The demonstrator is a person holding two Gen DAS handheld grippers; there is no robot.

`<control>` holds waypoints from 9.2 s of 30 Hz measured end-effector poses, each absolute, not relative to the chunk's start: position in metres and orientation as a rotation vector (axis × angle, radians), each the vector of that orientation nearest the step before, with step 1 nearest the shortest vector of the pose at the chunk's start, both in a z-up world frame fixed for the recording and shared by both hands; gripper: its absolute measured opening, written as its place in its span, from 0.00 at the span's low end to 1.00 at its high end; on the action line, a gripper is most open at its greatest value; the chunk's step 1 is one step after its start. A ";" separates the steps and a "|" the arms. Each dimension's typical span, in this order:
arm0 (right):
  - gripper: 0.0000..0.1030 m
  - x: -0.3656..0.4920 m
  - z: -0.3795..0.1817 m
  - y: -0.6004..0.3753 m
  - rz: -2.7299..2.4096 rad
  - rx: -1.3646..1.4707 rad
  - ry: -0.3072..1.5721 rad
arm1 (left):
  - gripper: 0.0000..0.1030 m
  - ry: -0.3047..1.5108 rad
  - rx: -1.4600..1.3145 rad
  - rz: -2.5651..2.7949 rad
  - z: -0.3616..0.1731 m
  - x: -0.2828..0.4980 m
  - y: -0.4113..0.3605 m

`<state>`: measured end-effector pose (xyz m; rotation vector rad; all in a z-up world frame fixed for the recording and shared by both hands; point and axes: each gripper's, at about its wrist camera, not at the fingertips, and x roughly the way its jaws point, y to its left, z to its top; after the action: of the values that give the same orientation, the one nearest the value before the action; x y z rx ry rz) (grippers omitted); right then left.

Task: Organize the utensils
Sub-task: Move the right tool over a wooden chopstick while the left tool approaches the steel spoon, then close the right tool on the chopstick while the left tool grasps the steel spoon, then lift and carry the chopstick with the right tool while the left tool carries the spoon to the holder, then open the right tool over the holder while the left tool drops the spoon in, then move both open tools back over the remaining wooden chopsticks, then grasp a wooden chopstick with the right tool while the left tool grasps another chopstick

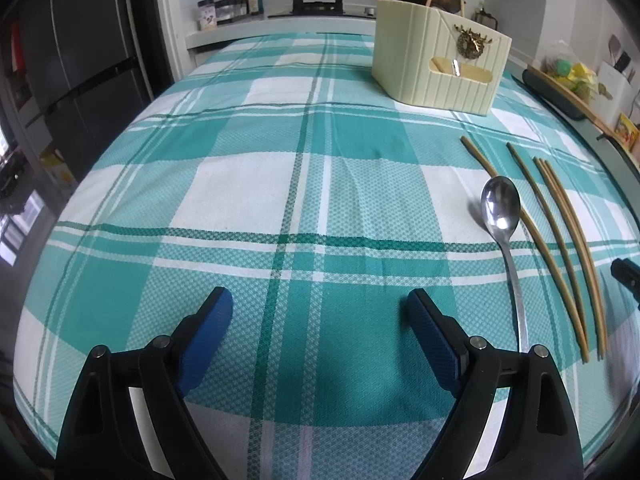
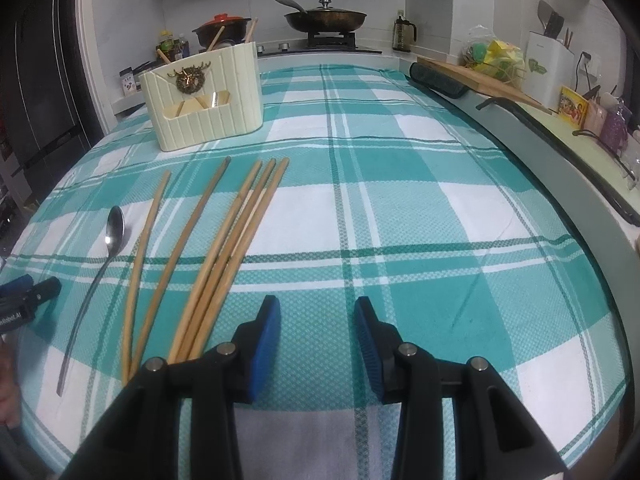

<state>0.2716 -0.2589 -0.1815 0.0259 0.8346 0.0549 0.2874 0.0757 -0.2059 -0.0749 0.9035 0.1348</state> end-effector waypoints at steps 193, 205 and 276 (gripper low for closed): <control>0.35 0.274 -0.157 -0.251 0.035 -0.122 0.769 | 0.73 0.915 -0.003 0.061 -0.197 0.281 0.030; 0.35 0.276 -0.173 -0.252 0.023 -0.122 0.792 | 0.79 0.908 -0.022 0.061 -0.201 0.284 0.032; 0.35 0.319 -0.188 -0.199 0.173 -0.112 0.913 | 0.96 0.940 -0.005 0.023 -0.203 0.351 -0.022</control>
<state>0.3192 -0.1986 -0.1881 -0.1121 0.9129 0.1733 0.3510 -0.0216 -0.2030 -0.0048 0.9403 0.0230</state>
